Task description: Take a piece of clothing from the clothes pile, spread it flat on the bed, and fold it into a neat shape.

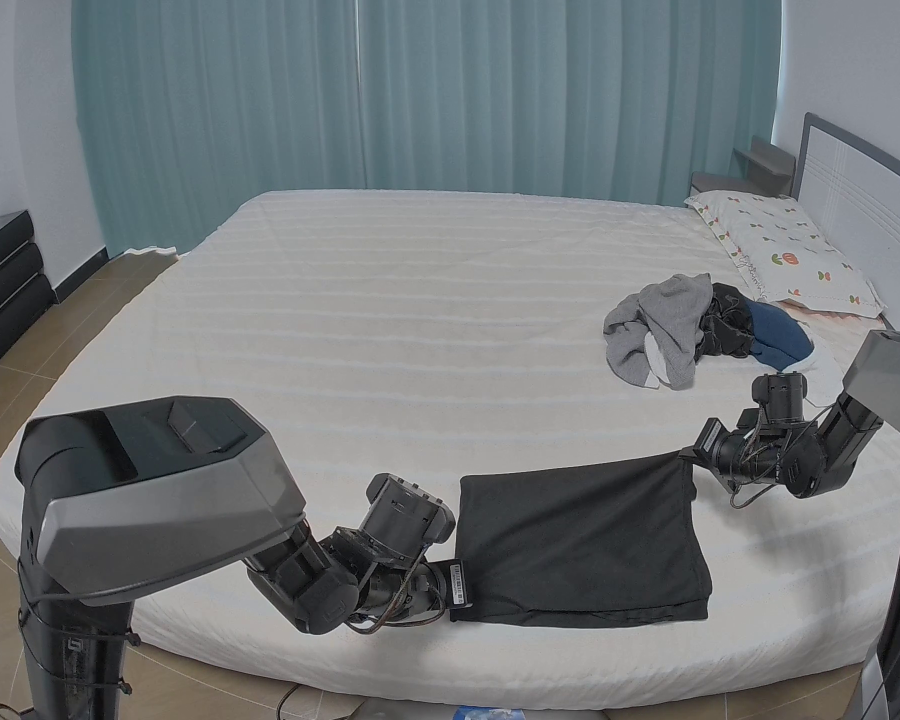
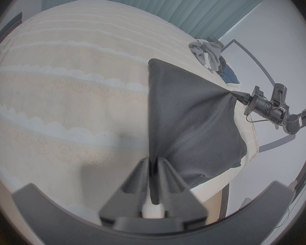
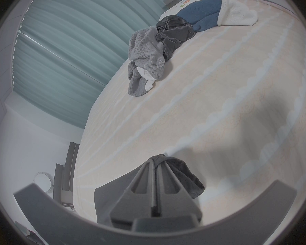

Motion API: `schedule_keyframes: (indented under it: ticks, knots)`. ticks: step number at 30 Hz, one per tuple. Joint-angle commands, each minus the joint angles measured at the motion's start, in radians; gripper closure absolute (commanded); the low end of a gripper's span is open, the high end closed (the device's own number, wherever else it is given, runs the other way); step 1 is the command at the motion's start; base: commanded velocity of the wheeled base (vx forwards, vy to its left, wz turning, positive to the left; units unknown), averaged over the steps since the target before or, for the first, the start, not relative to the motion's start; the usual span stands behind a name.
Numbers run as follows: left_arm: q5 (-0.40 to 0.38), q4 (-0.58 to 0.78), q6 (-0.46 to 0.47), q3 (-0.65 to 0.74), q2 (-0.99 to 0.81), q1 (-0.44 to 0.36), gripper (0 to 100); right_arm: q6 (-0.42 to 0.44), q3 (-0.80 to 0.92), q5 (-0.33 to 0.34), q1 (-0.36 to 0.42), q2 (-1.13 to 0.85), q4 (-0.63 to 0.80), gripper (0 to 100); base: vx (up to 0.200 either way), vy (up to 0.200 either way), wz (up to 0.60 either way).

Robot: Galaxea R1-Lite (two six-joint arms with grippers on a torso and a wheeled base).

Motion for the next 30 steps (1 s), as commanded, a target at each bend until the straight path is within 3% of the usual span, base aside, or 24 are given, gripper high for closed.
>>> schedule_keyframes:
  ticks: [1,8,13,18,25,30]
  knots:
    - [-0.001,-0.002,-0.001,-0.004,-0.003,0.001,0,-0.001,0.004,0.0,0.002,0.004,0.0,0,0.0,0.0,0.0]
    - [-0.001,-0.009,-0.062,-0.061,0.002,0.021,0,0.001,0.019,0.0,-0.006,-0.043,0.011,0,0.0,0.0,0.0]
    - [0.019,-0.012,-0.169,-0.228,0.068,0.061,0,-0.005,0.136,0.002,-0.002,-0.123,0.002,0,0.0,0.0,0.0]
    - [0.091,-0.006,-0.168,-0.352,0.158,0.073,0,-0.016,0.278,0.011,0.003,-0.189,0.002,0,0.0,0.0,0.0]
    - [0.117,0.001,-0.166,-0.454,0.22,0.072,0,-0.053,0.458,0.016,0.06,-0.258,-0.018,0,0.0,0.0,0.0]
    - [0.136,0.064,-0.168,-0.533,0.255,0.072,0,-0.088,0.582,0.013,0.095,-0.278,-0.12,0,0.0,0.0,0.0]
